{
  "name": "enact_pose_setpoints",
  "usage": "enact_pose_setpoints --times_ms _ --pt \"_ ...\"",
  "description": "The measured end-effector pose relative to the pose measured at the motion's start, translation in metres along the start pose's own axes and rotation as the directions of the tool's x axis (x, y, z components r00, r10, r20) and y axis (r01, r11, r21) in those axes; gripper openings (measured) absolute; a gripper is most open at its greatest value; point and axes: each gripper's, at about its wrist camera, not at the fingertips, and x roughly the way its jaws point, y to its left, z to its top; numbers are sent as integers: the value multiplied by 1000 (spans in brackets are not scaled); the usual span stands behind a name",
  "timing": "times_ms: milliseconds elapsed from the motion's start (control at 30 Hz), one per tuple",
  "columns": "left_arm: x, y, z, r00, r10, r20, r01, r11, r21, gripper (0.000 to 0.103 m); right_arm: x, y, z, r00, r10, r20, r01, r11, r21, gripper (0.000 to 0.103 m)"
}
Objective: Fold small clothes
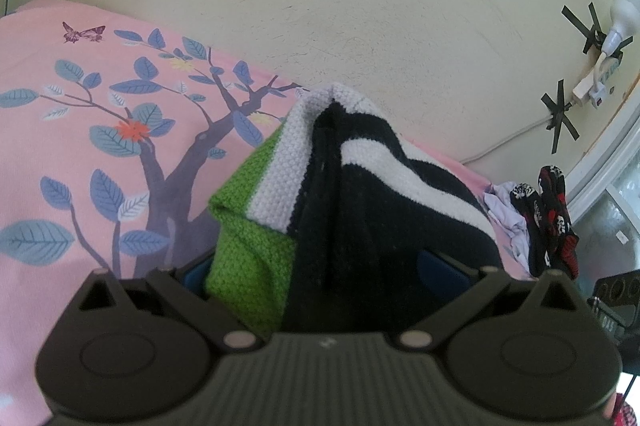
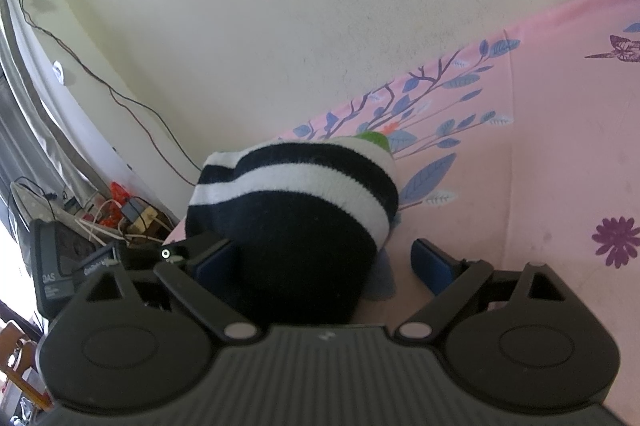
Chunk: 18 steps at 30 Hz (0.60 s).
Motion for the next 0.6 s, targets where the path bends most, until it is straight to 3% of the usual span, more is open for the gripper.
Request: enact_pose_setpoints --times_ms 133,433,600 --pt "-1 2 1 1000 -15 0 15 1000 -15 101 0 -1 1 1000 2 -10 -2 1000 7 87" --pt "-8 11 3 998 -58 9 59 996 -60 84 16 11 -3 997 28 -68 -26 999 23 81" --pt "-5 12 3 999 -33 -3 33 997 -65 75 30 36 -4 996 -49 -69 44 997 -67 78"
